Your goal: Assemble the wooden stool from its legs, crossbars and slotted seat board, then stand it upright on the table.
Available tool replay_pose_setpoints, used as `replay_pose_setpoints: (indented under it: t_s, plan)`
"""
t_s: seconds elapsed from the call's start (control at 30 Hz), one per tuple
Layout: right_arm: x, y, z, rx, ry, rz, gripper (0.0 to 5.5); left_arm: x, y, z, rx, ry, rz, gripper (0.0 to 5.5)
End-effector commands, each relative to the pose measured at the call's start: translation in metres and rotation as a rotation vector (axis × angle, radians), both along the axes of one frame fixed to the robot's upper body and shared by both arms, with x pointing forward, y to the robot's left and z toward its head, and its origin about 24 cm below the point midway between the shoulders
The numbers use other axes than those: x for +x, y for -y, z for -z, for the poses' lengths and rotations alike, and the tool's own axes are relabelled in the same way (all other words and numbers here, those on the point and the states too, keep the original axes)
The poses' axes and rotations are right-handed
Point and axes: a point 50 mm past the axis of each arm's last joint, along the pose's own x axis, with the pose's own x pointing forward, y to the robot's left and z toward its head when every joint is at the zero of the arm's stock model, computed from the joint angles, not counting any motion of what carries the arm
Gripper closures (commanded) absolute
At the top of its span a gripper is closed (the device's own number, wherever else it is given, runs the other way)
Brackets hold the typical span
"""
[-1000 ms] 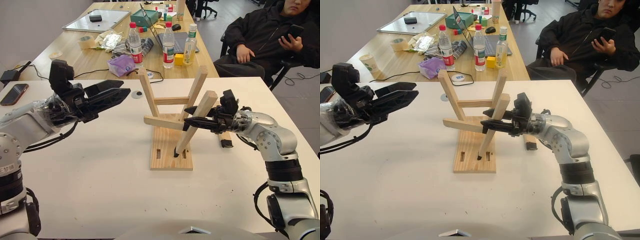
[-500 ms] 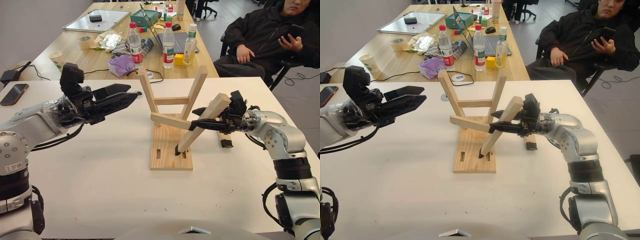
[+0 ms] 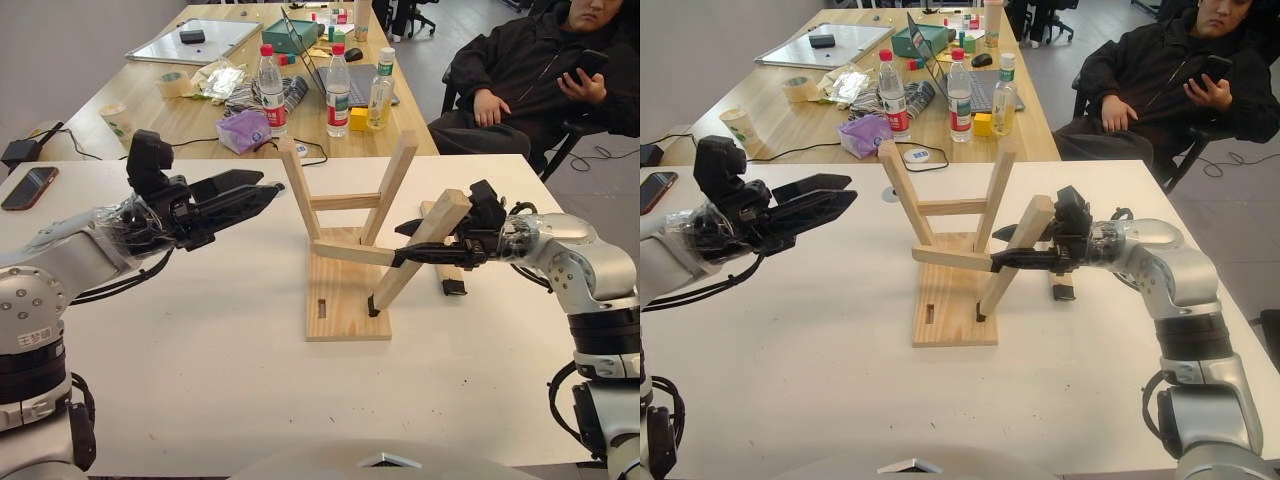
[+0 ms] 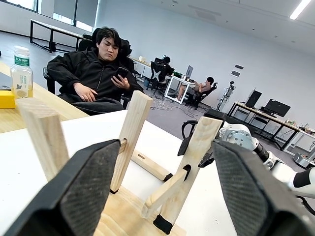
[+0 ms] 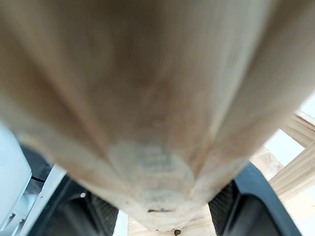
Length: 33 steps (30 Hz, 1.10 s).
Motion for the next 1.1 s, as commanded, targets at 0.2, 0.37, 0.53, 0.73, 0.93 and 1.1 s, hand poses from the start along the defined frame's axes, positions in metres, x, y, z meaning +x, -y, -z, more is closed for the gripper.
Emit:
replay_pose_setpoints:
  t_s: [0.2,0.37,0.53,0.73,0.93,1.1]
  plan:
    - [-0.005,-0.002,0.008,-0.207,0.112,-0.077,3.45,-0.002,0.003,0.003,-0.008,0.005,-0.025,2.11]
    - [-0.009,-0.003,0.014,-0.249,0.119,-0.116,3.45,-0.004,0.005,0.004,-0.016,0.004,-0.029,2.11]
    - [-0.012,0.010,0.042,-0.326,0.003,-0.119,3.45,-0.006,0.009,0.005,-0.026,0.004,-0.041,2.11]
    - [-0.024,0.027,0.092,-0.340,-0.152,-0.059,3.45,-0.007,0.011,0.006,-0.040,0.004,-0.044,2.11]
    - [-0.039,0.027,0.117,-0.396,-0.198,-0.097,3.45,-0.005,0.011,0.005,-0.041,0.005,-0.045,2.11]
    - [-0.050,0.037,0.139,-0.477,-0.296,-0.075,3.45,-0.005,0.014,0.006,-0.047,0.005,-0.046,2.11]
